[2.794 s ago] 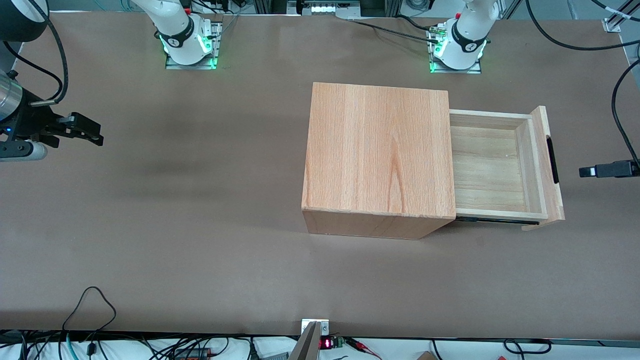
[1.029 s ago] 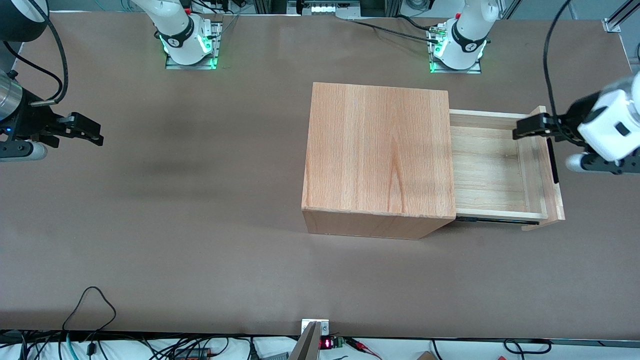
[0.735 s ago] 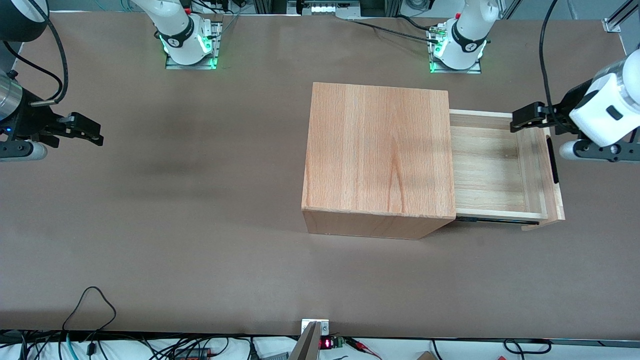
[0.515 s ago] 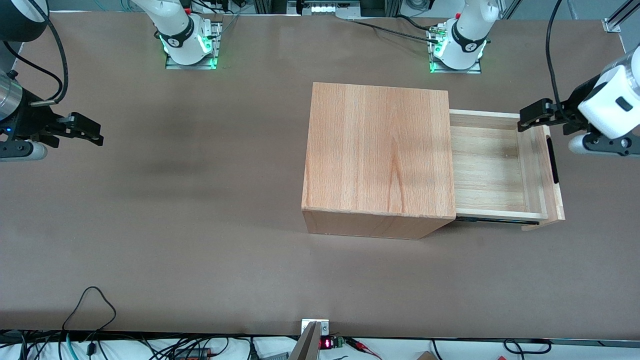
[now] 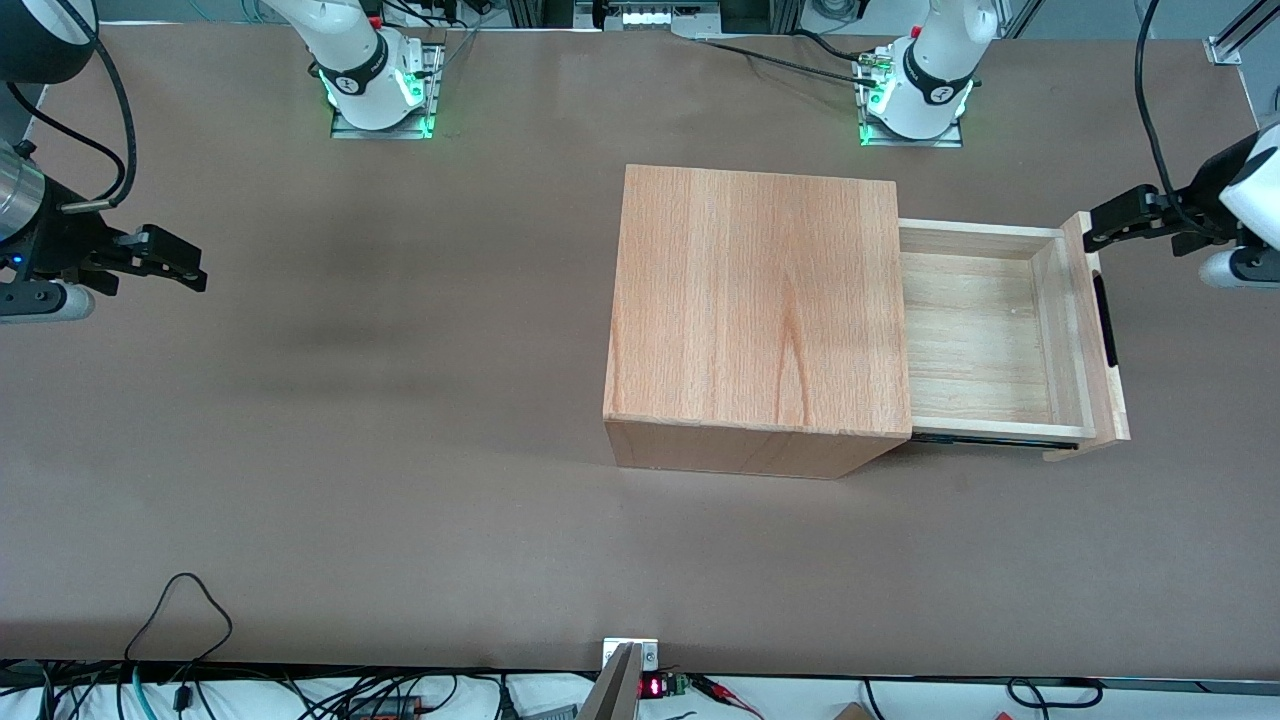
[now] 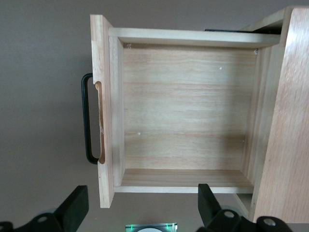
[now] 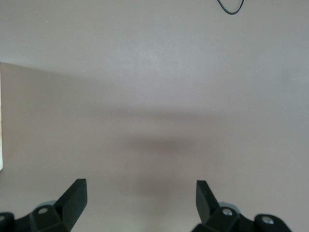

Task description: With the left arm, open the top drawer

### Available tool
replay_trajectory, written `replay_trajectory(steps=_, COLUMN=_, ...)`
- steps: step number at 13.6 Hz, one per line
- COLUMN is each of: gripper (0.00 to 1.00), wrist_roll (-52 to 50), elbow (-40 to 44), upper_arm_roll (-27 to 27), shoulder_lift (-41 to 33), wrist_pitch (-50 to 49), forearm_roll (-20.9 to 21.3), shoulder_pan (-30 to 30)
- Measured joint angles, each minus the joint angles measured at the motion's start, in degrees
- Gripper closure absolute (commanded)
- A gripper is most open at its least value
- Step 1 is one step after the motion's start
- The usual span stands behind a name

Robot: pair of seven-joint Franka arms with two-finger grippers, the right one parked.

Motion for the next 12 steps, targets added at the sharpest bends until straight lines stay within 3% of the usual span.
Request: replay_trajectory(steps=12, gripper=0.0, wrist_roll=0.0, elbow=-1.0, upper_arm_roll=-0.2, shoulder_lift=-0.3, wrist_pitch=0.0, forearm_roll=0.4, shoulder_pan=0.0)
